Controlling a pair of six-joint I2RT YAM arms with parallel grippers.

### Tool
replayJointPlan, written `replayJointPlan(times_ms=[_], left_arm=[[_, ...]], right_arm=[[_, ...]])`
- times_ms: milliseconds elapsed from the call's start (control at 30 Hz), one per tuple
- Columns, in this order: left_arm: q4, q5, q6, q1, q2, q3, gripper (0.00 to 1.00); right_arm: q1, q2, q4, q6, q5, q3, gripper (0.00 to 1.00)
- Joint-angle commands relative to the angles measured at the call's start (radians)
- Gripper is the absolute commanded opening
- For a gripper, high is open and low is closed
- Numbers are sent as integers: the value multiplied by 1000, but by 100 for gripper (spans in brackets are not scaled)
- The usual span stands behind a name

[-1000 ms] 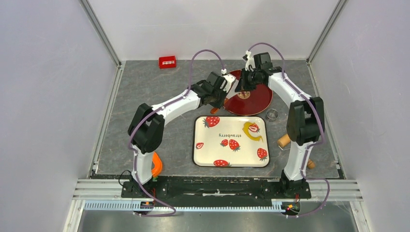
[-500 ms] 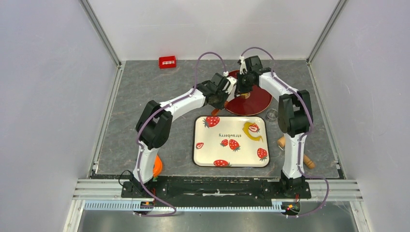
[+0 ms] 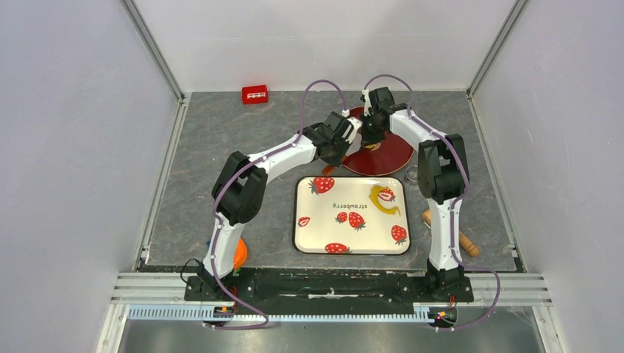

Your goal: Roll out the dumpling wrappers from the dough

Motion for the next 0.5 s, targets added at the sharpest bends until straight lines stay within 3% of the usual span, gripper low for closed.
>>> replayJointPlan(times_ms=[0, 467], left_arm=[[18, -20, -16, -7, -13, 52, 2], [-81, -46, 29, -26, -22, 123, 2]], right_arm=[[4, 31, -22, -25, 80, 59, 0], [-3, 53, -71, -36, 180, 110, 0]])
